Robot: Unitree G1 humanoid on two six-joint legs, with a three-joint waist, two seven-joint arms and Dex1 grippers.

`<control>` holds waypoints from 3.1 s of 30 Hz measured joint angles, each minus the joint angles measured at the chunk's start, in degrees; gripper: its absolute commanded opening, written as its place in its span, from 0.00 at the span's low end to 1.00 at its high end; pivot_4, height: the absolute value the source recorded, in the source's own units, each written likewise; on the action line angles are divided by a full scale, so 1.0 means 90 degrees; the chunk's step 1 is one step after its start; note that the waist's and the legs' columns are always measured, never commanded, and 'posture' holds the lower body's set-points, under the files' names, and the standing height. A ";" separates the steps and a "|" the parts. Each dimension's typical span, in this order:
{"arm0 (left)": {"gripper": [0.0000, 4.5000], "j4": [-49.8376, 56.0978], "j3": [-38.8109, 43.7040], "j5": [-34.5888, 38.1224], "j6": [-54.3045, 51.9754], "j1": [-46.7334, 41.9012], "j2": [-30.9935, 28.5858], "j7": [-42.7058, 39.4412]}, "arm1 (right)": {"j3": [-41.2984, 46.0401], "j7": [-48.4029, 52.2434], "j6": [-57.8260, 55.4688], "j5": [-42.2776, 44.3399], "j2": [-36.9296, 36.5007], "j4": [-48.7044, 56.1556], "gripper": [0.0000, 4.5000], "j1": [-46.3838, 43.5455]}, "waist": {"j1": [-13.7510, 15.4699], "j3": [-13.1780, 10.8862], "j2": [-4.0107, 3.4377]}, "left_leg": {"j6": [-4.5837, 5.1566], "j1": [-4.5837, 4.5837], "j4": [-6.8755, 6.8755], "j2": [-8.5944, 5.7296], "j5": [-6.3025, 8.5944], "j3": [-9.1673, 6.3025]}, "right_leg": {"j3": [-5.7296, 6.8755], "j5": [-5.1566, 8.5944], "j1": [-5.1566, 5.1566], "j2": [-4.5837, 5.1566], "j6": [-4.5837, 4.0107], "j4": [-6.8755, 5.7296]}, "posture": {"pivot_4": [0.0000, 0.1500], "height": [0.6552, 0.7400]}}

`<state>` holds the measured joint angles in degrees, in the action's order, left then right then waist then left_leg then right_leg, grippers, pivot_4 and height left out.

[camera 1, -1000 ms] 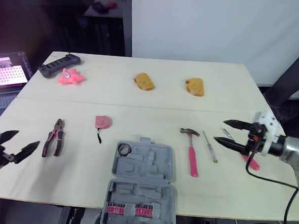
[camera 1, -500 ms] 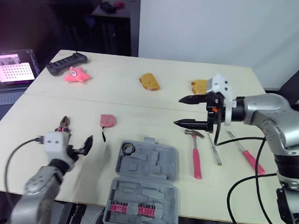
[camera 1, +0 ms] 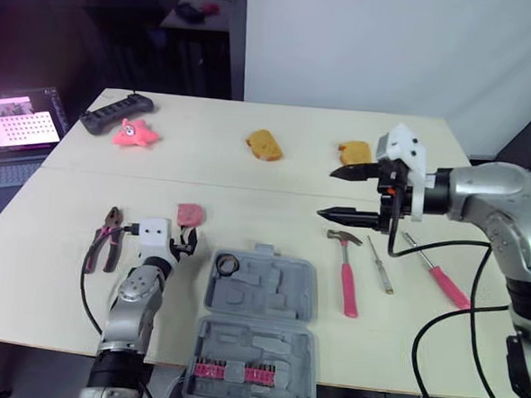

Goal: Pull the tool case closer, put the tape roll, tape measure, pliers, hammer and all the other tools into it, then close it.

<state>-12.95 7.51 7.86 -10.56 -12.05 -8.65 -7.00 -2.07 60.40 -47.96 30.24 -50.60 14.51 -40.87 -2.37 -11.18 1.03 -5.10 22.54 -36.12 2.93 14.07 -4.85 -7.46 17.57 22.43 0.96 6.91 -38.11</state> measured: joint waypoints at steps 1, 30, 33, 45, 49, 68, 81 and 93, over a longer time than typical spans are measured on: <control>0.81 -0.0158 0.0014 0.0006 0.0104 -0.0086 0.0018 -0.0014 | 0.0023 -0.0034 -0.0008 0.0024 0.0000 0.0003 1.00 0.0000 | 0.0000 0.0001 -0.0002 | 0.0000 -0.0002 0.0001 0.0000 0.0000 0.0000 | 0.0000 0.0000 -0.0001 0.0000 0.0000 -0.0001 | 1.00 0.97; 0.01 0.3507 0.0075 0.0570 -0.0566 0.4163 -0.1191 -0.1619 | -0.0472 0.0002 0.0310 -0.0066 0.0460 0.0036 1.00 0.0370 | -0.0064 0.0001 -0.0004 | 0.0000 -0.0004 0.0012 0.0005 0.0001 0.0016 | -0.0013 0.0017 0.0007 0.0003 -0.0024 0.0015 | 1.00 0.97; 0.01 0.3893 0.0187 0.0632 -0.0559 0.4858 -0.1244 -0.1754 | -0.0506 0.0132 0.0286 -0.0014 0.0511 -0.0028 1.00 0.0363 | -0.0088 0.0000 -0.0005 | 0.0000 -0.0003 0.0013 0.0004 0.0002 0.0020 | -0.0018 0.0019 0.0010 0.0003 -0.0028 0.0017 | 1.00 0.97; 0.01 0.4261 0.0302 0.0761 -0.0321 0.5780 -0.1168 -0.1848 | -0.0729 0.0929 0.0220 0.0250 0.0522 -0.0055 1.00 0.0235 | -0.0184 -0.0002 0.0000 | 0.0003 0.0007 0.0016 0.0004 0.0004 0.0031 | -0.0025 0.0031 0.0028 0.0004 -0.0045 0.0021 | 1.00 0.97; 0.01 0.4201 0.0309 0.0696 -0.0229 0.5785 -0.1199 -0.1850 | -0.0754 0.1523 0.0299 0.0427 0.0433 0.0020 1.00 0.0200 | -0.0192 -0.0002 0.0000 | 0.0003 0.0007 0.0016 0.0005 0.0004 0.0033 | -0.0026 0.0031 0.0030 0.0004 -0.0045 0.0021 | 1.00 0.97; 0.98 0.3954 0.2204 0.2442 0.0731 0.5734 -0.3643 -0.5539 | -0.1044 0.2215 0.0691 0.0270 0.0247 0.0012 1.00 0.0191 | -0.0140 -0.0009 0.0010 | 0.0001 0.0088 0.0002 0.0007 0.0003 0.0037 | -0.0019 0.0023 0.0109 0.0008 -0.0059 0.0016 | 1.00 0.97; 0.98 0.0915 0.0435 0.1078 0.2574 0.2488 -0.4738 -0.7449 | -0.0592 0.1466 0.0213 0.0519 0.0022 0.0828 1.00 0.0691 | -0.0159 -0.0012 -0.0004 | 0.0007 0.0092 0.0019 0.0015 0.0006 0.0022 | -0.0001 0.0010 0.0118 -0.0001 -0.0030 0.0000 | 1.00 0.97; 0.98 -0.0800 -0.0694 0.0432 0.3495 0.1210 -0.4365 -0.7720 | -0.0204 0.1064 -0.0068 0.0801 -0.0297 0.1128 1.00 0.0858 | -0.0172 -0.0012 -0.0003 | 0.0009 0.0090 0.0004 0.0016 0.0005 0.0019 | 0.0000 0.0007 0.0111 -0.0001 -0.0028 -0.0006 | 1.00 0.97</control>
<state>-20.16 1.27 11.75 20.90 -1.16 -47.94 -76.49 -3.91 69.98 -48.57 37.45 -53.27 24.66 -33.16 -3.92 -11.29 1.01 -5.02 23.36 -36.09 3.07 14.11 -4.67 -7.46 17.63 23.42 0.95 6.66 -38.17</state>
